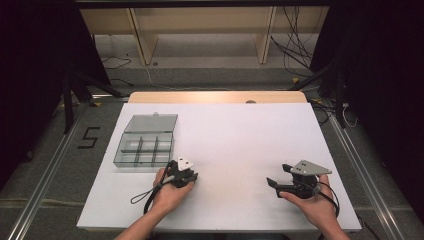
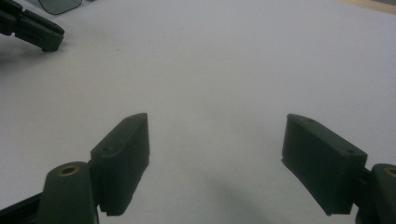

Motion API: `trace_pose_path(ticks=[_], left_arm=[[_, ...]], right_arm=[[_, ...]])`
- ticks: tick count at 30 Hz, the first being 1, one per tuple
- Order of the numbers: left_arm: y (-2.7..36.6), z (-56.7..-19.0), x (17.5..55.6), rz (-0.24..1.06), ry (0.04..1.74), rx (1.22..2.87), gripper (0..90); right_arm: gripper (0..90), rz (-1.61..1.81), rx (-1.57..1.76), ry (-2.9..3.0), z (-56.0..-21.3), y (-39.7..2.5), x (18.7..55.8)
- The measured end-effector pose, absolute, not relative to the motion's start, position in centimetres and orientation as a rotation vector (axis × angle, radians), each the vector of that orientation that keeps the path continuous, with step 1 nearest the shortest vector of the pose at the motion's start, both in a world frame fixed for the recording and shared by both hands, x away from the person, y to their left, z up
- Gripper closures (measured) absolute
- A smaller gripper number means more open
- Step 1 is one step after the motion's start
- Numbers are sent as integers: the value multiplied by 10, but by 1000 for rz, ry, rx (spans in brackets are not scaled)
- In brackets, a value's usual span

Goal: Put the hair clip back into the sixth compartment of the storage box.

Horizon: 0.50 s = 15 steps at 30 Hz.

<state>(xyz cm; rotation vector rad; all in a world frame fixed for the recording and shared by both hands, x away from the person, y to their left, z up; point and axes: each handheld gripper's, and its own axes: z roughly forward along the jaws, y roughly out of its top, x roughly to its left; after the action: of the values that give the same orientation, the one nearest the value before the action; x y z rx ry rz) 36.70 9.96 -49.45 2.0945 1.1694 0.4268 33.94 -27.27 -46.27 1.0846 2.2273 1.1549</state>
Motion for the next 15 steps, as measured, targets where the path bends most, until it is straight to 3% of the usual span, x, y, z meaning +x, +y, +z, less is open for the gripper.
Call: trace_pose_path(ticks=[15], left_arm=[[104, -495, 370, 401, 1129, 2085, 849]], right_arm=[[243, 1151, 1087, 2234, -464, -273, 340]])
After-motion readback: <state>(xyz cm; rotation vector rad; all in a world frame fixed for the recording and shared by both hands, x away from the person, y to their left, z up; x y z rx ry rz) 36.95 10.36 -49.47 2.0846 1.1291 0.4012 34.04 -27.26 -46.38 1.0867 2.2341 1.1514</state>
